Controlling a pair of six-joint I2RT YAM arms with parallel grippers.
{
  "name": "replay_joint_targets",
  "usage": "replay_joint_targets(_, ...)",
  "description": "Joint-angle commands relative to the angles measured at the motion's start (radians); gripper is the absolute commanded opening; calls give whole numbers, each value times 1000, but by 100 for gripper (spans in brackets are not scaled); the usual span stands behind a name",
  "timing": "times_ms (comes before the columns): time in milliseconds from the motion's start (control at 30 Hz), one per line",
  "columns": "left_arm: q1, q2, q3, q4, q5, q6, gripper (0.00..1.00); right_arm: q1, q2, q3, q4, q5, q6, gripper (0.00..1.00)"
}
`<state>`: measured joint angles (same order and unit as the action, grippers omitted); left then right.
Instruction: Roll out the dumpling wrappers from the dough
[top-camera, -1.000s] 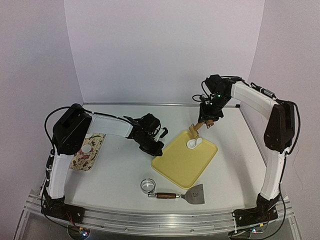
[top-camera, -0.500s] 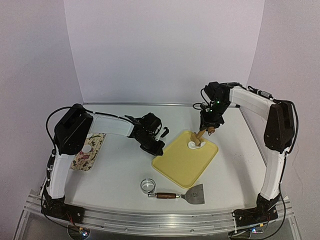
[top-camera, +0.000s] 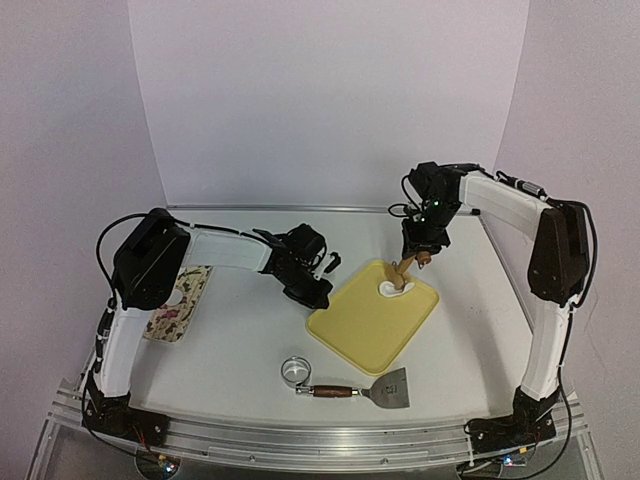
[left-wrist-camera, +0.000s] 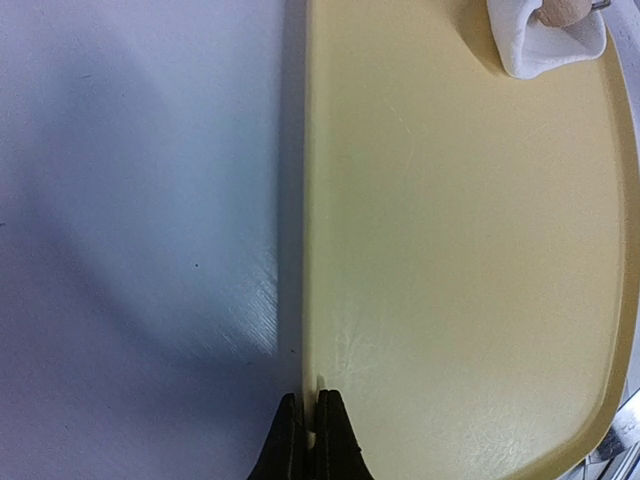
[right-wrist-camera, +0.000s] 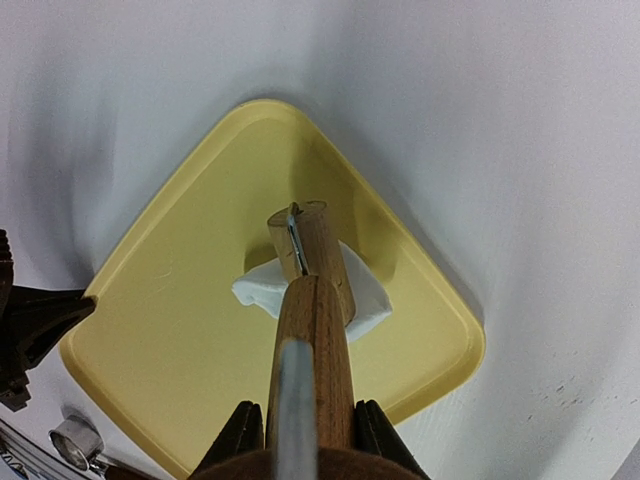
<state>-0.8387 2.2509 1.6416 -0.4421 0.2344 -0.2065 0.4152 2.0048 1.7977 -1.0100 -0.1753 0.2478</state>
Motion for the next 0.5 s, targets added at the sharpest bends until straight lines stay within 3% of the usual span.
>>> replay_joint_targets(0,2,66,1,-76,-24,12,0,4,-2,11,6,-29,29,0)
replay_joint_targets(467,18,76,7,-87,-25,29,0,-24,113,-12,-47,-32,59,0)
